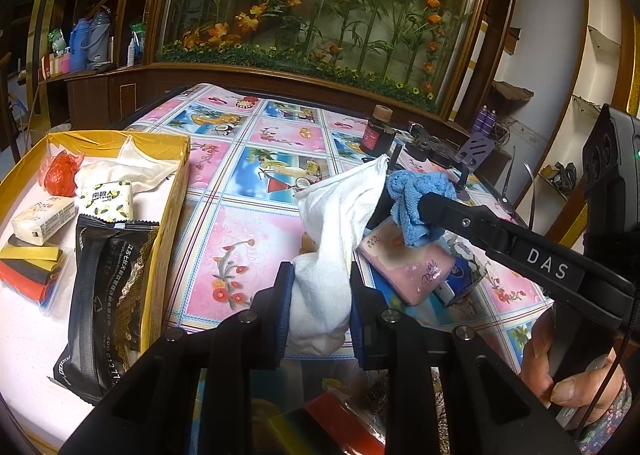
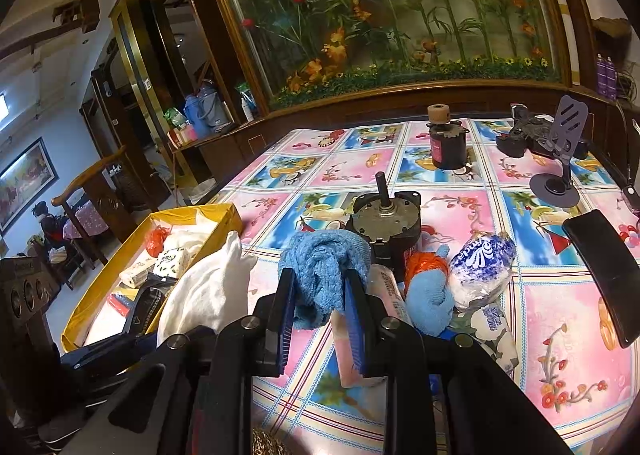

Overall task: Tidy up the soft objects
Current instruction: 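Lift the white cloth with the left tool while the right tool lifts the blue towel, then carry the white cloth and blue towel over the box and lower them in, then grasp the brown knit hat with pink rim with the right tool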

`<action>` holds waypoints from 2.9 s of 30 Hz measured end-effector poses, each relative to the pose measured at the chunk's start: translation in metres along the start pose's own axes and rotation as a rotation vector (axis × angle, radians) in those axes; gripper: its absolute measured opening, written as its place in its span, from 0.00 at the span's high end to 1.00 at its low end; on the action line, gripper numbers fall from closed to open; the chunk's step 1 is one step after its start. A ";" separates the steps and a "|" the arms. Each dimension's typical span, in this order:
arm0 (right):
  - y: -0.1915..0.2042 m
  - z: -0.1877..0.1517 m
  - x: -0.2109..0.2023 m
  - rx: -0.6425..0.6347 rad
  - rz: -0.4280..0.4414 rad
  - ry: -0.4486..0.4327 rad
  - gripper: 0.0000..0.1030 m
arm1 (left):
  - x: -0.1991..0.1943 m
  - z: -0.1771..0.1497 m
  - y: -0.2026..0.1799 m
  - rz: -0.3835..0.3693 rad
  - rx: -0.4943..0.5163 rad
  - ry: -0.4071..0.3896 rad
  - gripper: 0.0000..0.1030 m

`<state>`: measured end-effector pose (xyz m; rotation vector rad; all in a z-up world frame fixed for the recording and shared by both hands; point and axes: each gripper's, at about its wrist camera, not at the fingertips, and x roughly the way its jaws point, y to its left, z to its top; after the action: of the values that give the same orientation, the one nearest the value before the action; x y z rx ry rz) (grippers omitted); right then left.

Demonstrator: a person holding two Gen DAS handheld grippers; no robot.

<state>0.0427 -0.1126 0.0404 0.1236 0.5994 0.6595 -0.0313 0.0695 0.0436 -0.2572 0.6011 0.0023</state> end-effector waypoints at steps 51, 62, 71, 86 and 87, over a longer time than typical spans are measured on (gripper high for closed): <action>0.250 -0.080 0.082 -0.330 0.369 0.258 0.72 | -0.115 -0.022 0.209 0.325 -0.287 -0.048 0.76; 0.244 -0.079 0.078 -0.347 0.378 0.260 0.65 | -0.107 -0.017 0.196 0.341 -0.238 -0.021 0.48; 0.231 -0.065 0.058 -0.300 0.416 0.168 0.65 | -0.118 -0.013 0.195 0.348 -0.245 -0.047 0.46; 0.150 -0.035 0.021 -0.123 0.354 0.060 0.65 | -0.120 -0.005 0.127 0.240 -0.152 -0.052 0.42; 0.141 -0.033 0.018 -0.102 0.346 0.052 0.65 | -0.118 -0.006 0.118 0.219 -0.139 -0.045 0.40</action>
<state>-0.0403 0.0068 0.0459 0.1158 0.5987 1.0300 -0.1411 0.1908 0.0768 -0.3242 0.5830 0.2616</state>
